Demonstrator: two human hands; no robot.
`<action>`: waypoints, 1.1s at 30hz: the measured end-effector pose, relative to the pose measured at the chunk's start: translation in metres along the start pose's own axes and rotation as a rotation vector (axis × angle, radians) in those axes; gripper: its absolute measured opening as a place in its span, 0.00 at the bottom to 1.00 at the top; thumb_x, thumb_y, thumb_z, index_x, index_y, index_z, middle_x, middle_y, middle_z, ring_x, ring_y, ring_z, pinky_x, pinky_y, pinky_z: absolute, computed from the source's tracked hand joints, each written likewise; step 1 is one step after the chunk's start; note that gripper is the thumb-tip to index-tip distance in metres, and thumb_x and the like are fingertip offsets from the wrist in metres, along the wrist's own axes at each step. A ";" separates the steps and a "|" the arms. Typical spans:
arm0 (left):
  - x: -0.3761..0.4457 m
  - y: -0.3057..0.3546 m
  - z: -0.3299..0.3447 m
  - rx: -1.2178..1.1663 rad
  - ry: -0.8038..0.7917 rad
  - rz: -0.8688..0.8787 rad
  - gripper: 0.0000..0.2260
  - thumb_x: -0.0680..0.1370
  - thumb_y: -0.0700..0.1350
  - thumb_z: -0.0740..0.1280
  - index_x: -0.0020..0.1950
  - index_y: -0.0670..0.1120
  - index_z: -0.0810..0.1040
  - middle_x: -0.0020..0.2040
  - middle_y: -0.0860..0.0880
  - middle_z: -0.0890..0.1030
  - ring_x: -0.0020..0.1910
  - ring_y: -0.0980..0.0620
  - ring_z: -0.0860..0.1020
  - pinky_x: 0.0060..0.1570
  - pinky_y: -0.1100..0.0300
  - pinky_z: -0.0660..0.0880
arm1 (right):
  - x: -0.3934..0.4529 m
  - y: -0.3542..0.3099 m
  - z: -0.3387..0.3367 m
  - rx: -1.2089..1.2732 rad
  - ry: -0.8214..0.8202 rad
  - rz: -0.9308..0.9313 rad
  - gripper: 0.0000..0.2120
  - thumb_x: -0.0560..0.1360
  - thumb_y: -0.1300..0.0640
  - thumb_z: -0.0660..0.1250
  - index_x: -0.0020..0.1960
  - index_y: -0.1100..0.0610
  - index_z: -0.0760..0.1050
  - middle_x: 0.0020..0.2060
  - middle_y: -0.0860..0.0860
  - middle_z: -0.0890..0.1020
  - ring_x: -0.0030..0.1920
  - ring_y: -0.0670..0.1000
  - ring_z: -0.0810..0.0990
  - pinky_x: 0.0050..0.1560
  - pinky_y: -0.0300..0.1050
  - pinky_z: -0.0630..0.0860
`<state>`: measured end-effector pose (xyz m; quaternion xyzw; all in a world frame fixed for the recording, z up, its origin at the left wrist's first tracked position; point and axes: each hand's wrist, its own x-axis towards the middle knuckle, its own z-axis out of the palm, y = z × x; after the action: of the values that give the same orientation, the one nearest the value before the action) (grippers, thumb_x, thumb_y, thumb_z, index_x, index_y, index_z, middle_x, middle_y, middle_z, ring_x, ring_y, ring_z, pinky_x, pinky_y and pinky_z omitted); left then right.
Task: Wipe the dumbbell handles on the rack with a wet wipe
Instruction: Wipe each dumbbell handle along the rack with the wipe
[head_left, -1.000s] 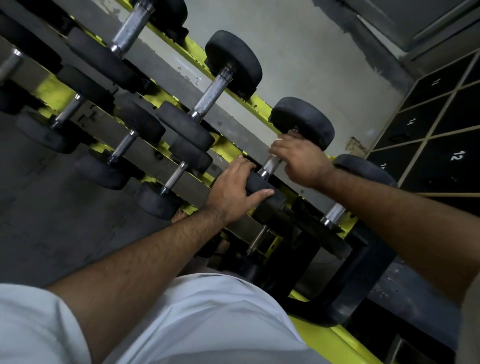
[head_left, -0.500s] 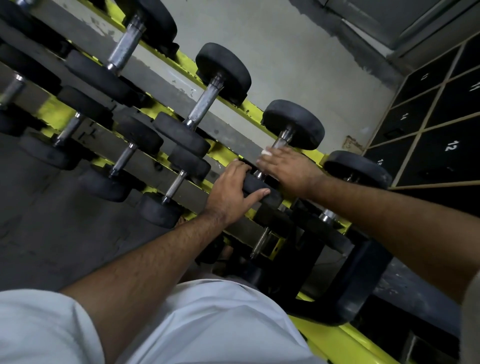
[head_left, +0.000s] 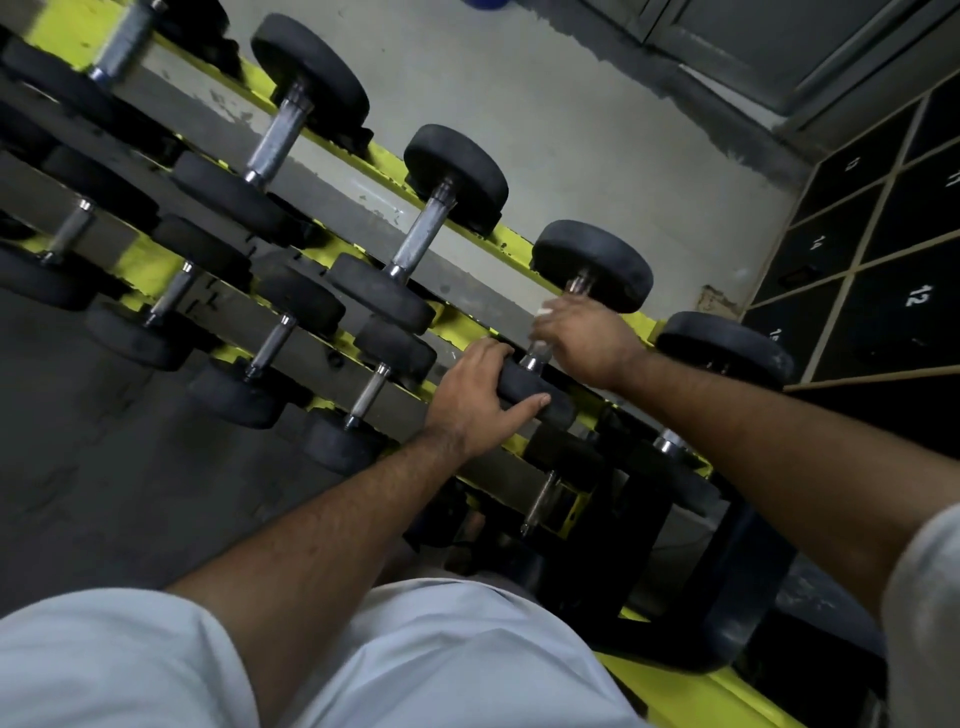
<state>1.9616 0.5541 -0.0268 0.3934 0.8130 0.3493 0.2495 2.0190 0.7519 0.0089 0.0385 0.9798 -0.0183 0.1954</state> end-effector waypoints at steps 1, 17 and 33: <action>0.000 -0.002 -0.001 -0.009 -0.016 0.006 0.36 0.70 0.70 0.66 0.68 0.46 0.71 0.64 0.50 0.72 0.61 0.52 0.72 0.61 0.51 0.74 | 0.001 -0.005 -0.001 0.024 -0.030 -0.027 0.12 0.79 0.54 0.64 0.59 0.48 0.81 0.54 0.49 0.82 0.60 0.53 0.78 0.65 0.56 0.73; 0.031 -0.034 -0.011 0.024 -0.164 0.141 0.26 0.65 0.53 0.80 0.58 0.49 0.73 0.57 0.50 0.76 0.56 0.50 0.73 0.53 0.53 0.74 | -0.023 -0.037 0.010 1.371 0.427 0.814 0.09 0.79 0.66 0.64 0.50 0.53 0.78 0.44 0.48 0.83 0.43 0.44 0.81 0.38 0.32 0.76; 0.027 -0.030 0.003 0.214 -0.046 0.256 0.21 0.67 0.49 0.77 0.54 0.47 0.73 0.50 0.47 0.74 0.50 0.47 0.72 0.49 0.51 0.72 | -0.016 -0.051 0.013 1.603 0.644 1.079 0.16 0.78 0.69 0.63 0.46 0.51 0.84 0.50 0.53 0.85 0.48 0.54 0.83 0.37 0.42 0.79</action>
<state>1.9347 0.5639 -0.0549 0.5261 0.7827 0.2806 0.1783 2.0347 0.6992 0.0038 0.5978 0.5373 -0.5674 -0.1788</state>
